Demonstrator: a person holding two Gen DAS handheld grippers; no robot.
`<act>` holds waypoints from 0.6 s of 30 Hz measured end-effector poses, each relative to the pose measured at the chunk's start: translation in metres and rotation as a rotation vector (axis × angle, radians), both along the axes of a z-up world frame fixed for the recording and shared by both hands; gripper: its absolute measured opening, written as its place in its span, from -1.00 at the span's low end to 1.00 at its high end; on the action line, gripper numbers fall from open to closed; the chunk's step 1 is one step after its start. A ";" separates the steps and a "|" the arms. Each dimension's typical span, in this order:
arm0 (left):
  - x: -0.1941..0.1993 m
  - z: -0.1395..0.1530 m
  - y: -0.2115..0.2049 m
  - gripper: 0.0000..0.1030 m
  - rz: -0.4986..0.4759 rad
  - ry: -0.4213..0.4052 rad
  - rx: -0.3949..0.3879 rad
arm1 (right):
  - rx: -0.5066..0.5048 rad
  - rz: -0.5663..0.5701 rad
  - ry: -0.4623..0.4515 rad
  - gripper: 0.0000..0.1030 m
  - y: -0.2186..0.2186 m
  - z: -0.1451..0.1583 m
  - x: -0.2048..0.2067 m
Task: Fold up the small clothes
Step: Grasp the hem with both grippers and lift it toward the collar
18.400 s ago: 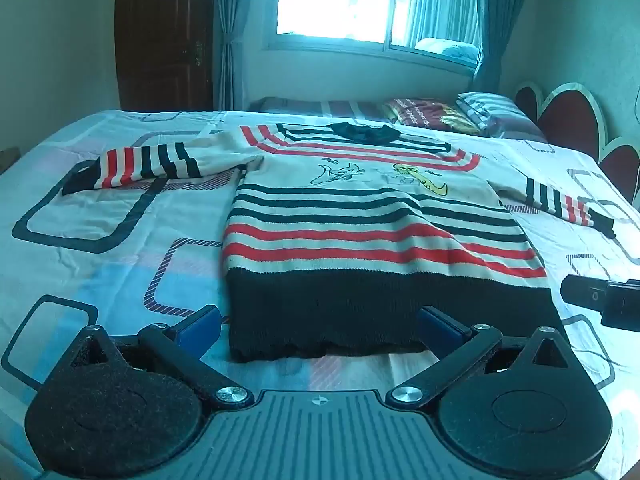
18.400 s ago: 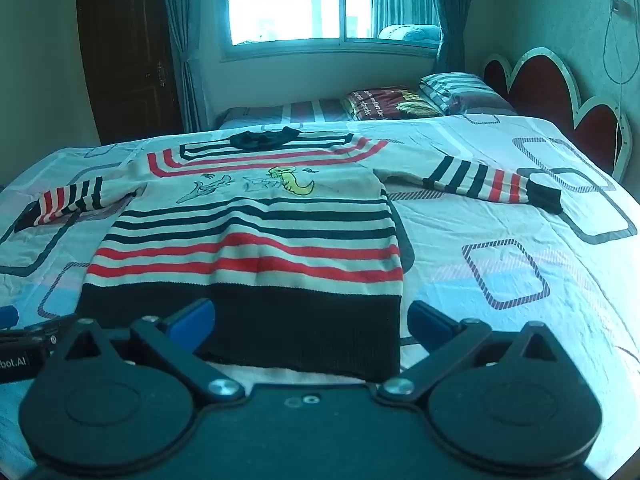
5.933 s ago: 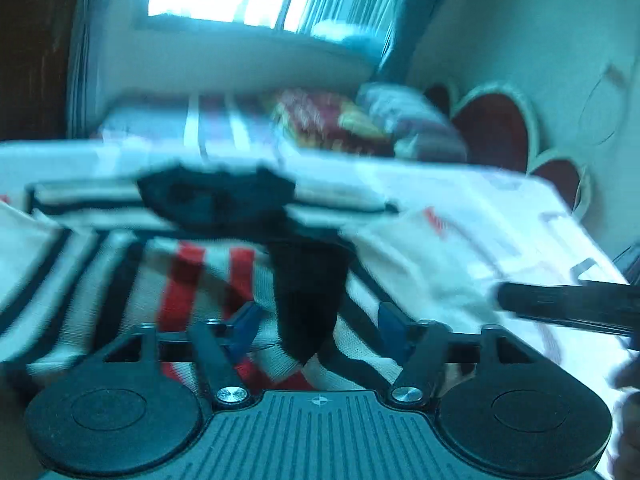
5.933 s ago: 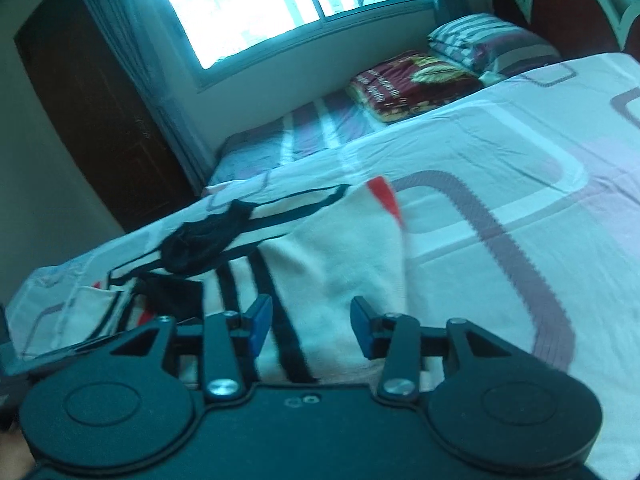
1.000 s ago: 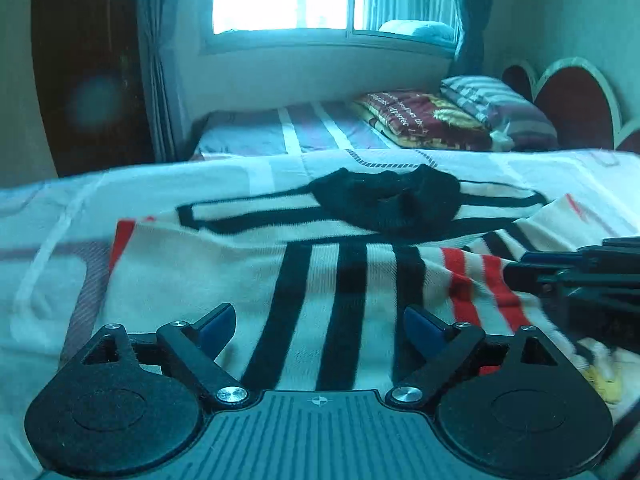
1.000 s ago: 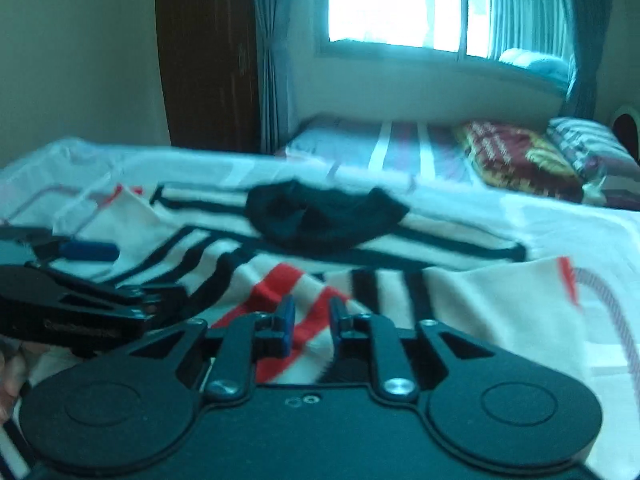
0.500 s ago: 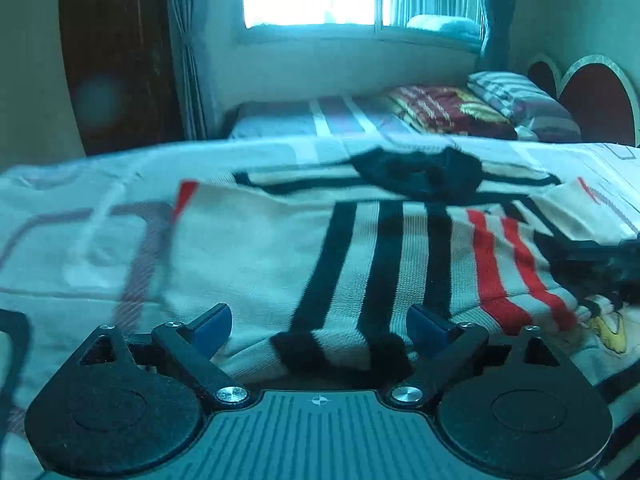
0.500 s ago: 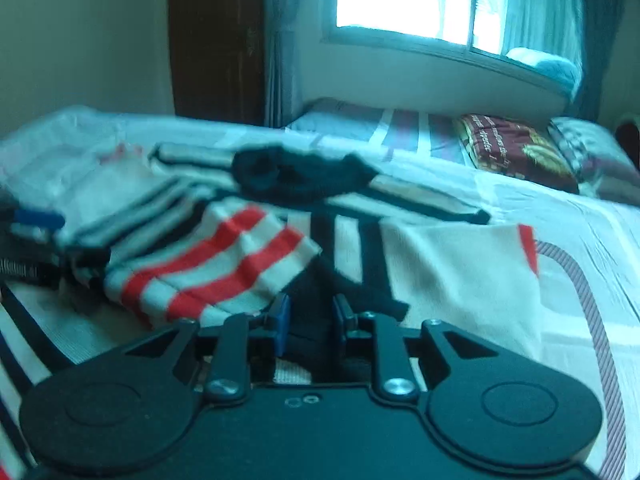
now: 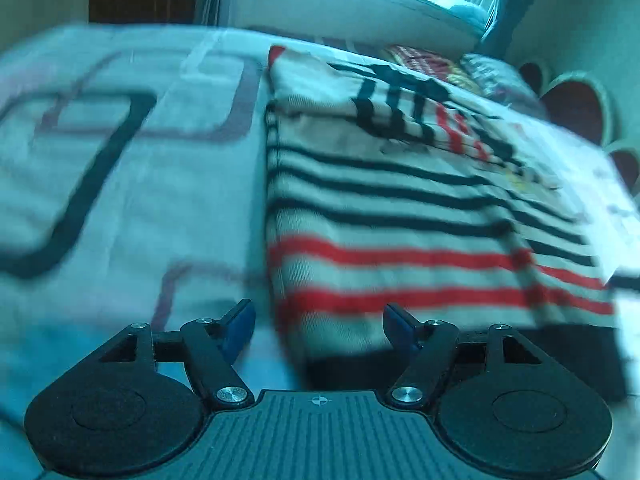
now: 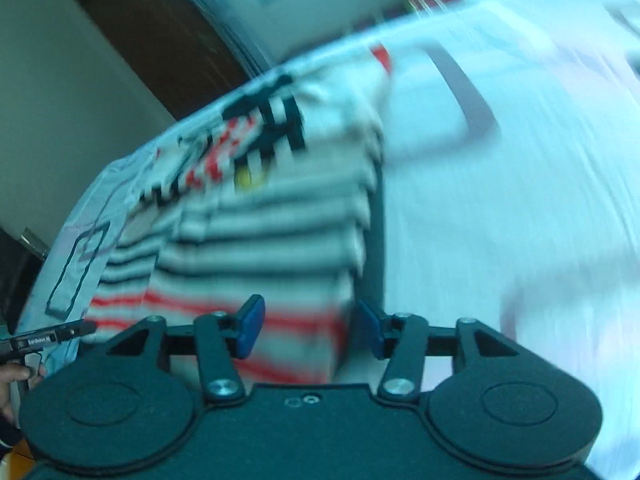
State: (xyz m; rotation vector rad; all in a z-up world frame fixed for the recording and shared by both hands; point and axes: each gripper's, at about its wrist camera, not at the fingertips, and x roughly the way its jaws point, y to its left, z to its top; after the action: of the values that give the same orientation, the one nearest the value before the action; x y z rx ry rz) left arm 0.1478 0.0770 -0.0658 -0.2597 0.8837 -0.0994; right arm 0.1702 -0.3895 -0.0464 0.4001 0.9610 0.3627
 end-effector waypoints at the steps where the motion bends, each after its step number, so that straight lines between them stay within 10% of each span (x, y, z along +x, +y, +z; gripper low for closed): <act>1: -0.010 0.000 0.004 0.36 0.001 0.003 -0.050 | 0.033 -0.019 0.031 0.10 -0.002 -0.004 -0.016; 5: -0.038 -0.015 0.013 -0.07 -0.025 0.046 -0.280 | 0.173 -0.052 0.094 0.12 0.002 -0.013 -0.062; 11: -0.042 -0.044 0.035 -0.07 0.020 0.030 -0.570 | 0.334 -0.112 0.095 0.07 0.014 -0.027 -0.077; 18: -0.038 -0.041 0.012 -0.29 -0.048 0.012 -0.482 | 0.331 -0.118 0.095 -0.56 0.029 -0.038 -0.068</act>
State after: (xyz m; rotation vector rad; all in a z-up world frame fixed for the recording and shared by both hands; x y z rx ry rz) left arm 0.1098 0.0892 -0.1070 -0.6884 0.8694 -0.3574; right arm 0.1019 -0.3605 -0.0842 0.7783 0.9668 0.3990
